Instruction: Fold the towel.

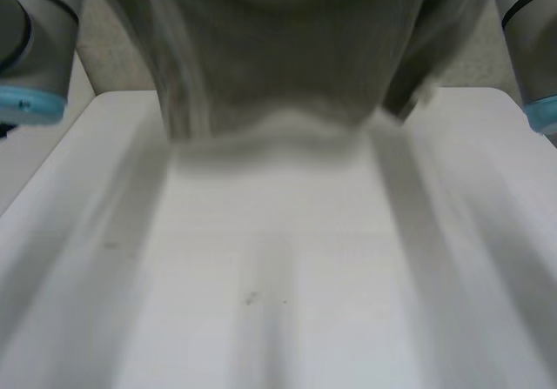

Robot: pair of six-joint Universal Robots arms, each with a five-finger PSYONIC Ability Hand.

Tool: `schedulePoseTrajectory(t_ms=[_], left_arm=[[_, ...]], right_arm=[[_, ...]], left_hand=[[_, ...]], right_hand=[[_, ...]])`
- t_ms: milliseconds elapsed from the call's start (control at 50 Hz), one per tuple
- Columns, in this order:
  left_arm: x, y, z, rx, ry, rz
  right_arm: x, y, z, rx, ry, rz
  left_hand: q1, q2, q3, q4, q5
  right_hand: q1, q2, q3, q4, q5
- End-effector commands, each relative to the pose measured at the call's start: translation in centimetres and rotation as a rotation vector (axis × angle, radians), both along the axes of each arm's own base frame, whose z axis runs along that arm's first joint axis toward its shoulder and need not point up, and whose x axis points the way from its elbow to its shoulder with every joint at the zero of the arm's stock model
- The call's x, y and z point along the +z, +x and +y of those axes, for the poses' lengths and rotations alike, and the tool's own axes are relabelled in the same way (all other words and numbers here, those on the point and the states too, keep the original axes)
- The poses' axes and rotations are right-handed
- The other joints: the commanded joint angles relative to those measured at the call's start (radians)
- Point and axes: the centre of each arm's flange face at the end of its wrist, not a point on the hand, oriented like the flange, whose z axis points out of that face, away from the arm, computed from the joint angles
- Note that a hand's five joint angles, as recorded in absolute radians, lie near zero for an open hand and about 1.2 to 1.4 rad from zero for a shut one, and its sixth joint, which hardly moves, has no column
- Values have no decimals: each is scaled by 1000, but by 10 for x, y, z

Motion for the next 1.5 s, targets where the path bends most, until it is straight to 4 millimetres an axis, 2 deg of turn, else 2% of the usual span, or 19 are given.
schedulePoseTrajectory(t_ms=[20,60,100,120,140,160,180,200,220,260,280,300,320,440,600,700,900,1080,1500], left_arm=[[-23,6,7,-7,47,48],[-42,7,8,-2,103,26],[-91,12,12,6,244,-24],[-91,12,12,6,244,-25],[-115,14,16,10,313,-49],[-116,14,16,10,314,-49],[-139,18,22,14,381,-74],[-161,19,28,9,439,-100],[-161,19,28,8,439,-100],[-185,20,36,-4,509,-130],[-207,21,43,-18,575,-156],[-208,21,43,-18,576,-156],[-233,24,52,-24,656,-185],[-265,35,73,-8,800,-247],[-246,50,77,30,783,-236],[-234,52,84,30,752,-223],[-219,57,91,38,717,-204],[-199,70,87,77,665,-173],[-208,76,85,95,696,-174]], right_arm=[[-32,0,10,34,97,52],[-48,1,12,49,162,83],[-82,1,20,88,310,152],[-82,1,20,88,311,153],[-101,2,26,116,389,187],[-122,2,31,140,473,222],[-123,2,31,140,474,222],[-147,2,37,162,561,253],[-147,2,37,163,562,253],[-201,1,44,177,733,303],[-202,1,44,177,734,304],[-224,0,46,176,806,320],[-252,-2,51,174,892,345],[-285,-9,62,172,1019,361],[-267,-14,69,167,1014,334],[-252,-17,76,172,1037,228],[-237,-60,62,94,1058,68],[-253,-91,53,124,1048,208],[-292,-100,38,109,1024,315]], left_hand=[[201,179,180,178,184],[201,179,180,178,184],[201,179,180,178,184],[201,179,180,178,184],[201,179,180,178,184],[201,179,180,178,184],[201,179,180,178,184],[201,179,180,178,184],[201,179,180,178,184],[201,179,180,178,184],[201,179,180,178,184],[201,179,180,178,184],[201,179,180,178,184],[201,179,180,178,184],[201,179,180,178,184],[201,179,180,178,184],[201,179,180,178,184],[201,179,180,178,184],[201,179,180,178,184]], right_hand=[[439,216,209,205,246],[439,216,209,205,246],[439,216,209,205,246],[439,216,209,205,246],[439,216,209,205,246],[439,216,209,205,246],[439,216,209,205,246],[439,216,209,205,246],[439,216,209,205,246],[439,216,209,205,246],[439,216,209,205,246],[439,216,209,205,246],[439,216,209,205,246],[439,216,209,205,246],[439,216,209,205,246],[-319,-543,-549,-553,-513],[-379,-602,-609,-613,-572],[-356,-579,-585,-589,-549],[-271,-494,-500,-504,-464]])
